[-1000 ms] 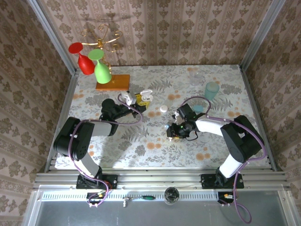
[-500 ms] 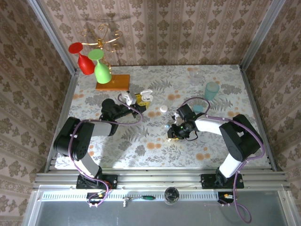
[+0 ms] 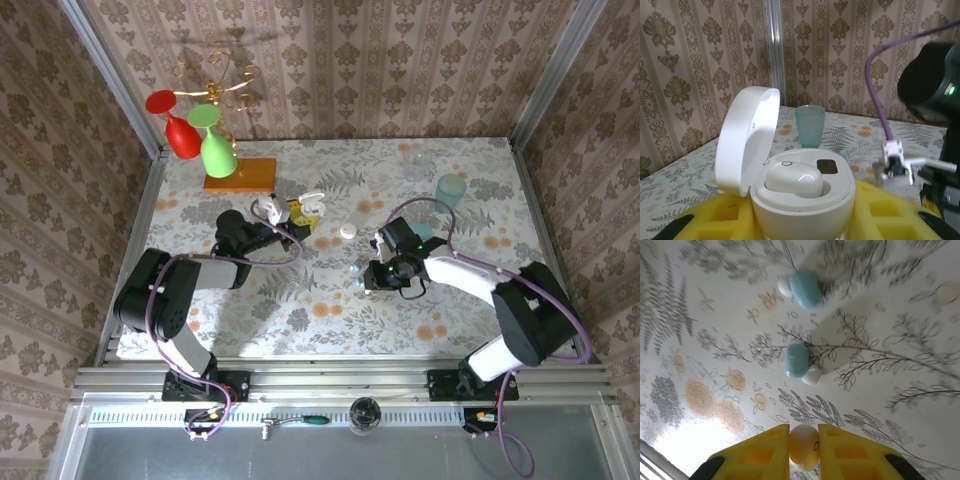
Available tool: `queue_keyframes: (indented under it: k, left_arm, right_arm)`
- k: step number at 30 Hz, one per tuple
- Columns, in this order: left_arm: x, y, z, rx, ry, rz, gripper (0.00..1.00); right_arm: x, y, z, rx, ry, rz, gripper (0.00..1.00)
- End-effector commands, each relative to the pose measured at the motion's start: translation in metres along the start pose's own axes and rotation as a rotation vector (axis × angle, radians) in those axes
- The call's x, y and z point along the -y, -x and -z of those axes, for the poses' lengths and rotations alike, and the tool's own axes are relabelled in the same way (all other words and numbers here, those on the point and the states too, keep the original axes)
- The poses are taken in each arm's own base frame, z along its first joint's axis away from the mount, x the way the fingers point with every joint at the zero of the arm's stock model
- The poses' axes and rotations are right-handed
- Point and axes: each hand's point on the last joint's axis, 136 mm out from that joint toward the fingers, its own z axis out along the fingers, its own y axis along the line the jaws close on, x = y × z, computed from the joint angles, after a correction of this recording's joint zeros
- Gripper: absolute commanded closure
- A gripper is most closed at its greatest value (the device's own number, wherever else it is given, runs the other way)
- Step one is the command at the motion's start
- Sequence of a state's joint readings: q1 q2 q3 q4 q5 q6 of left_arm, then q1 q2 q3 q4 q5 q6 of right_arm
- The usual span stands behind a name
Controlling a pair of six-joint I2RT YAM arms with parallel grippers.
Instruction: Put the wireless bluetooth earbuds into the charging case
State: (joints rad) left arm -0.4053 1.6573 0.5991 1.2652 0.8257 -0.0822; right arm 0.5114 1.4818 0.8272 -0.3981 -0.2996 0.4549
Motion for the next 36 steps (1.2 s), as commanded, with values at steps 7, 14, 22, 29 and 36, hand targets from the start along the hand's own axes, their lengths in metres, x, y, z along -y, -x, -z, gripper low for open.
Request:
queue_keyframes:
  k: [7,14,22,29,36]
  left_arm:
    - [0.026,-0.009,-0.005,-0.006,-0.080,-0.001,0.73]
    - [0.054,-0.013,-0.015,-0.012,-0.153,0.010,0.74]
    - [0.071,-0.014,-0.023,-0.013,-0.204,0.014,0.73]
    - [0.081,-0.012,-0.025,-0.009,-0.243,0.019,0.73]
    - [0.086,-0.008,-0.023,-0.003,-0.253,0.015,0.73]
  right_arm:
    - [-0.037,0.055,0.095,0.340,-0.017,0.245,0.81]
    - [-0.073,0.084,0.144,0.498,-0.002,0.410,0.81]
    - [-0.107,0.103,0.151,0.536,-0.011,0.526,0.81]
    - [-0.120,0.108,0.139,0.512,-0.026,0.576,0.81]
    - [-0.113,0.106,0.125,0.482,-0.045,0.565,0.82]
